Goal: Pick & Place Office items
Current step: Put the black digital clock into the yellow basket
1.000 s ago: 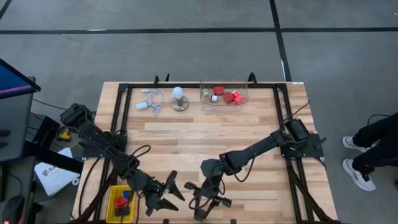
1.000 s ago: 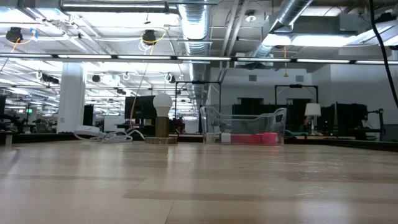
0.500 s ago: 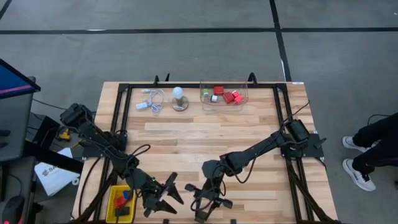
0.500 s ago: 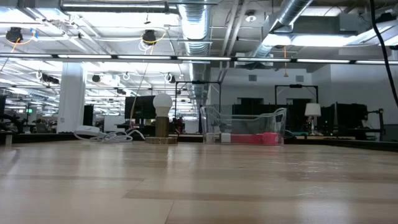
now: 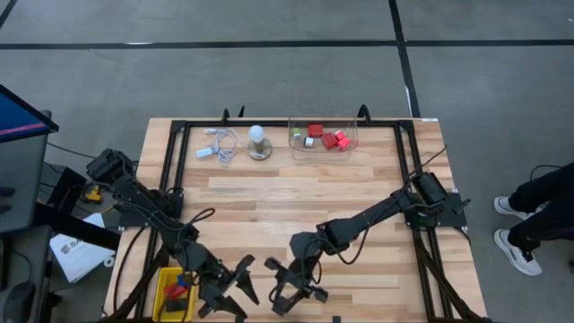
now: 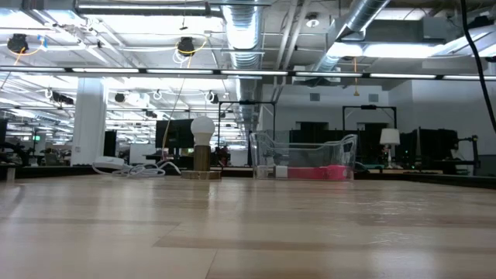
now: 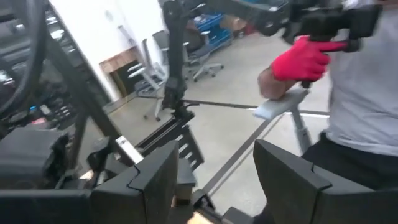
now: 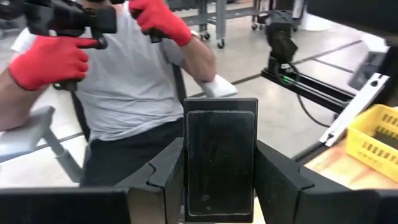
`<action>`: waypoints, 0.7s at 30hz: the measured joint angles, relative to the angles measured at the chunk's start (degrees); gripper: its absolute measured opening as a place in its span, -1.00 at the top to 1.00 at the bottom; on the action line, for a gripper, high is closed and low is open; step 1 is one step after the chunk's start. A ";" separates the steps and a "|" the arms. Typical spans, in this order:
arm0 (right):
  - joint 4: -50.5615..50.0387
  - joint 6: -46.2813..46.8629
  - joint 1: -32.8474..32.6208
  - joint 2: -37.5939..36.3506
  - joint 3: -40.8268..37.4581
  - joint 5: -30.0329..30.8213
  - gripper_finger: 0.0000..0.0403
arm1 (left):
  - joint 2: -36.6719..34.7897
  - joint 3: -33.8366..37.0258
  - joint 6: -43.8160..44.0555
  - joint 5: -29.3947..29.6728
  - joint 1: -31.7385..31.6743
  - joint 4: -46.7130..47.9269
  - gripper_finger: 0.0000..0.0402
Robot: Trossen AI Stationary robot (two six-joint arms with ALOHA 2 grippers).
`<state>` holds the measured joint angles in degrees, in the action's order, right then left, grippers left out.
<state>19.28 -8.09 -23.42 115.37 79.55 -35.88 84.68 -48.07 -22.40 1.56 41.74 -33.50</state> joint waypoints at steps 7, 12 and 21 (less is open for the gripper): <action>-1.06 0.02 1.89 0.07 0.00 3.21 0.28 | 0.20 0.00 1.65 5.67 -0.04 2.35 -0.02; -0.89 0.07 2.92 0.07 0.00 5.56 0.28 | 0.20 0.00 4.23 5.76 -0.04 2.62 -0.02; 0.56 0.22 2.54 0.07 0.50 3.36 0.28 | 0.22 0.00 7.47 5.81 -0.04 6.82 -0.02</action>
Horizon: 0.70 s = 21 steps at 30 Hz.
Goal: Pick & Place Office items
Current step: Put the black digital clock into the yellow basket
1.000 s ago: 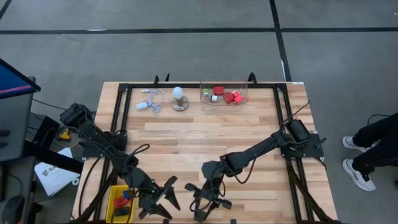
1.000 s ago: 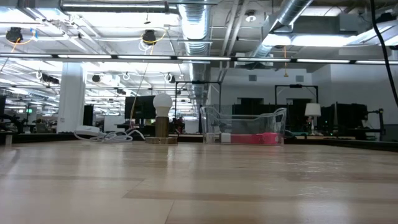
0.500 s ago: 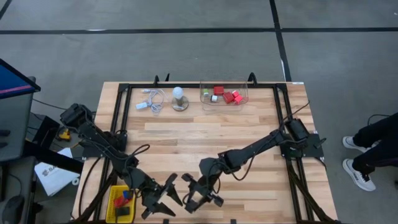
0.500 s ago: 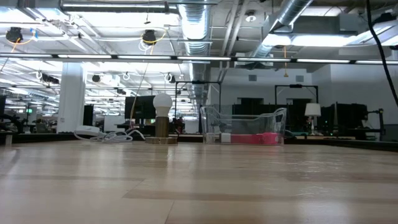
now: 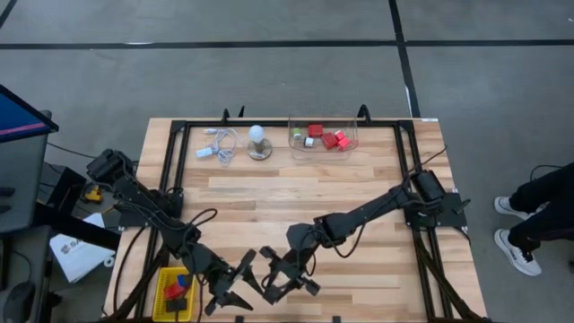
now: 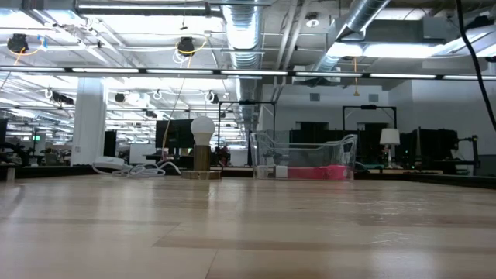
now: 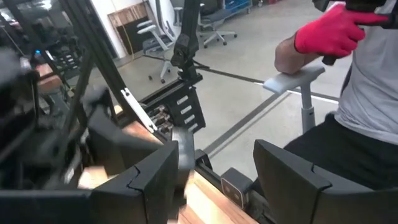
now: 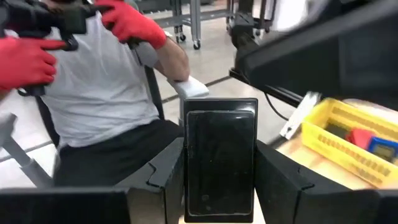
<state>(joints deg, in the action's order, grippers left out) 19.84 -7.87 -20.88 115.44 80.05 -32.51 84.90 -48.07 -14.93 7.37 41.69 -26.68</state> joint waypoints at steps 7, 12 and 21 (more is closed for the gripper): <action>0.32 -0.09 -0.10 0.00 0.55 -0.47 0.28 | 0.00 0.00 -0.37 -0.28 0.00 0.35 -0.02; 1.14 -0.63 -0.10 0.00 0.53 -0.41 0.28 | 0.00 0.00 -1.27 -0.30 0.00 -0.41 -0.02; 1.42 -1.24 0.06 0.00 0.49 0.82 0.28 | 0.00 0.00 -1.66 -0.18 -0.50 -0.39 -0.02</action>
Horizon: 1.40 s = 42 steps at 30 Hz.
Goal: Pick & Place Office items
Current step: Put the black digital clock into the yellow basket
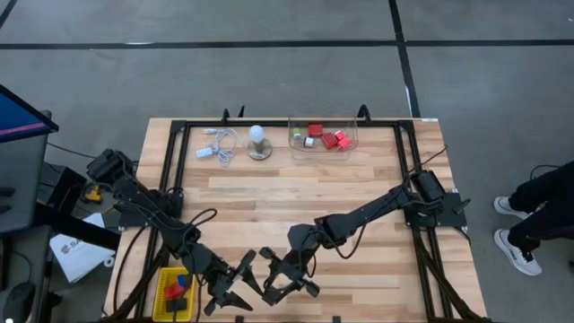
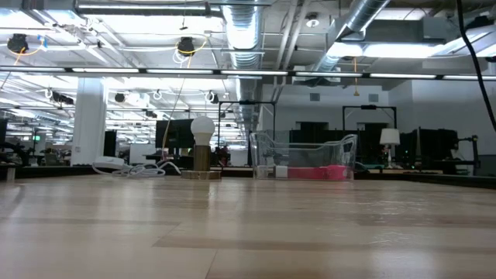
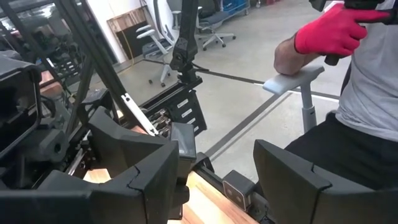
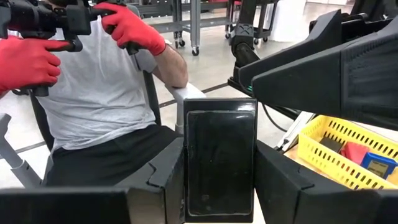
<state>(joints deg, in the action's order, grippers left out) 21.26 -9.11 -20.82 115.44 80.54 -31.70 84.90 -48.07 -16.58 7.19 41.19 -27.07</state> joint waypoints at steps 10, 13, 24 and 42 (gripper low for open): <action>0.39 -1.94 0.05 0.00 0.01 0.48 0.28 | 0.00 0.00 -1.68 -1.24 0.09 -1.70 0.01; 0.43 -2.03 0.00 0.00 0.01 0.45 0.28 | 0.00 0.00 -1.61 -1.31 0.09 -1.93 0.01; 0.85 -2.92 0.00 0.00 0.02 -0.01 0.28 | -0.29 0.00 -2.64 -2.23 0.09 -1.71 0.03; -1.93 -1.69 0.76 1.17 2.57 0.68 0.28 | -1.81 -0.07 -0.68 -8.24 -0.83 -4.17 -0.02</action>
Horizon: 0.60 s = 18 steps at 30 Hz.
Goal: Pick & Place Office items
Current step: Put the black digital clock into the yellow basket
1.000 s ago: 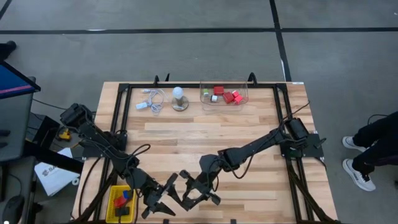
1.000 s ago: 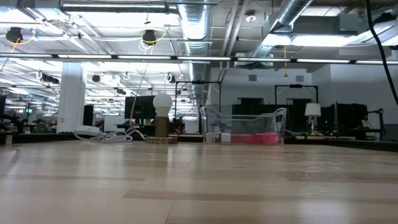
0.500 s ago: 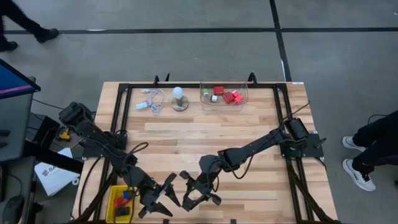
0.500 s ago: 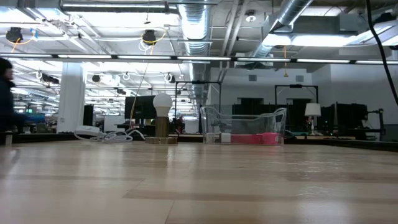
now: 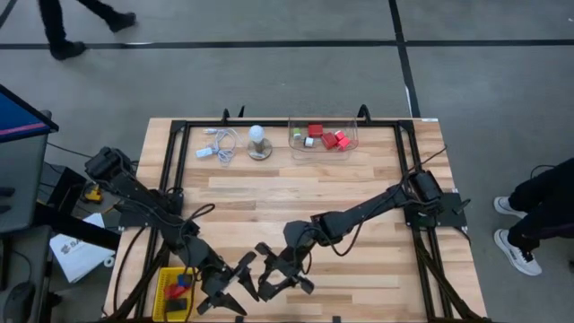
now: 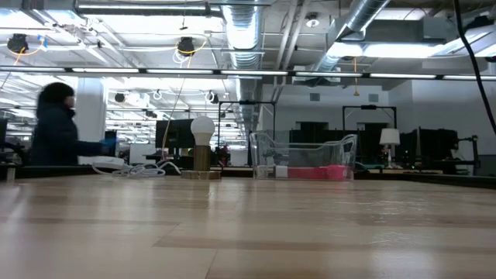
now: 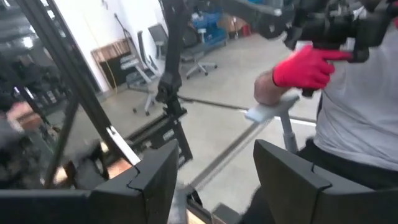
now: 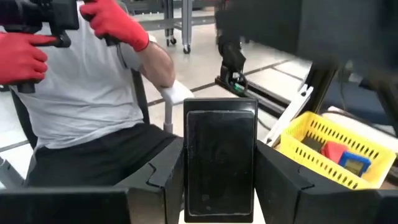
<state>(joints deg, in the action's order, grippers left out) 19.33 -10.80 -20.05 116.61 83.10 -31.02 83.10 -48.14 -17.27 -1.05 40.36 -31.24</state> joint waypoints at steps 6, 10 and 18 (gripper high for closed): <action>-0.30 -0.12 -0.26 -0.08 0.09 -0.12 0.28 | 0.04 0.04 1.29 -1.05 -0.07 0.99 -0.03; -3.08 -0.11 -0.28 -0.08 0.09 -0.24 0.28 | 0.04 0.04 2.62 -4.41 0.25 0.33 -0.03; -12.09 3.15 -2.27 -0.08 0.09 -0.44 0.28 | -3.20 0.04 2.98 5.14 4.50 11.46 -0.01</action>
<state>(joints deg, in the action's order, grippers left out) 7.24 -7.64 -22.32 116.53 83.20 -31.46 79.90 -48.10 -14.29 4.09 44.86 -19.78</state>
